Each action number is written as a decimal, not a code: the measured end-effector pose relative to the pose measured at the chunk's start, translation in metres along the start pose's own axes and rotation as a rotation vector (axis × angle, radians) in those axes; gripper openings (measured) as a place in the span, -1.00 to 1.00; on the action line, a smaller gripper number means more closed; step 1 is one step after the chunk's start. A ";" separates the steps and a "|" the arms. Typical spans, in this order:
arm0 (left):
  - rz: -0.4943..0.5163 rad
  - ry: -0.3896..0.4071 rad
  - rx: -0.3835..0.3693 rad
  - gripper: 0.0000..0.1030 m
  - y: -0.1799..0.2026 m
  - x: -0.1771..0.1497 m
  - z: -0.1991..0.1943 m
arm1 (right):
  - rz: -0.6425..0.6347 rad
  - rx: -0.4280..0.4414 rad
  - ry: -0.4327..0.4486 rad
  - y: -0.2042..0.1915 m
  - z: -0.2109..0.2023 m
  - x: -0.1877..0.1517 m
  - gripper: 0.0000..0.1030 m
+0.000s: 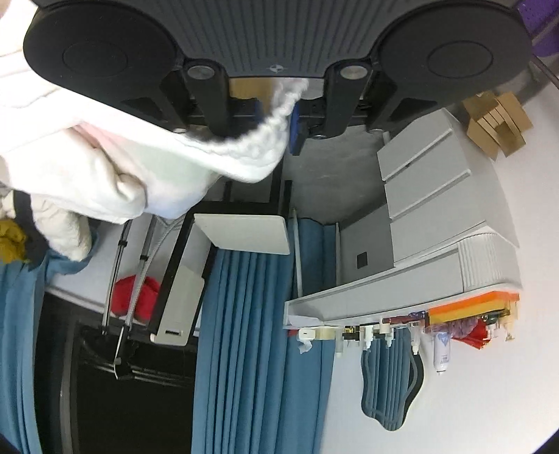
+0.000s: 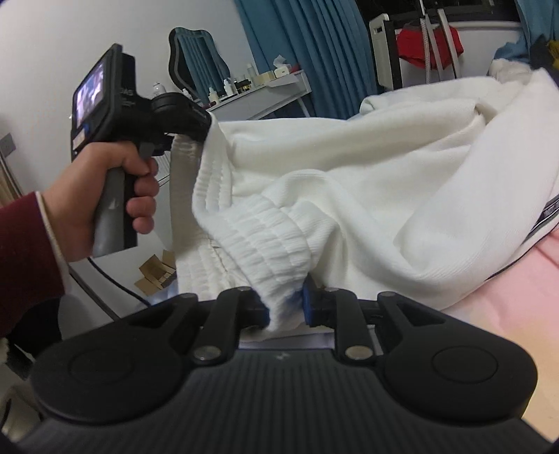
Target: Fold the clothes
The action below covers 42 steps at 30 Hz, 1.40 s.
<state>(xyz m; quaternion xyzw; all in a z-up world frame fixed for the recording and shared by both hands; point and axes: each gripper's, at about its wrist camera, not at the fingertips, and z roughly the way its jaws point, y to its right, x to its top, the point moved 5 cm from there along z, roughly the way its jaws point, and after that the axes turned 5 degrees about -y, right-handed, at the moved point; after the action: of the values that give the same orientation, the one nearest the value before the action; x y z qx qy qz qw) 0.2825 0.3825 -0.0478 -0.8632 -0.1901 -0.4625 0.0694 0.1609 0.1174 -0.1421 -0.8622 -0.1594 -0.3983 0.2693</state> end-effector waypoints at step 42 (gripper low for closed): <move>0.227 0.135 -0.375 0.90 0.224 -0.196 -0.302 | -0.001 -0.412 0.301 0.199 -0.222 0.018 0.62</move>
<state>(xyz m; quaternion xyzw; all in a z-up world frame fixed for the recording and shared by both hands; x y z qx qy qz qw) 0.0392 0.0360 -0.0267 -0.8438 0.0026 -0.5358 -0.0281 0.1362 -0.1728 -0.0756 -0.8297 -0.0334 -0.5465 0.1085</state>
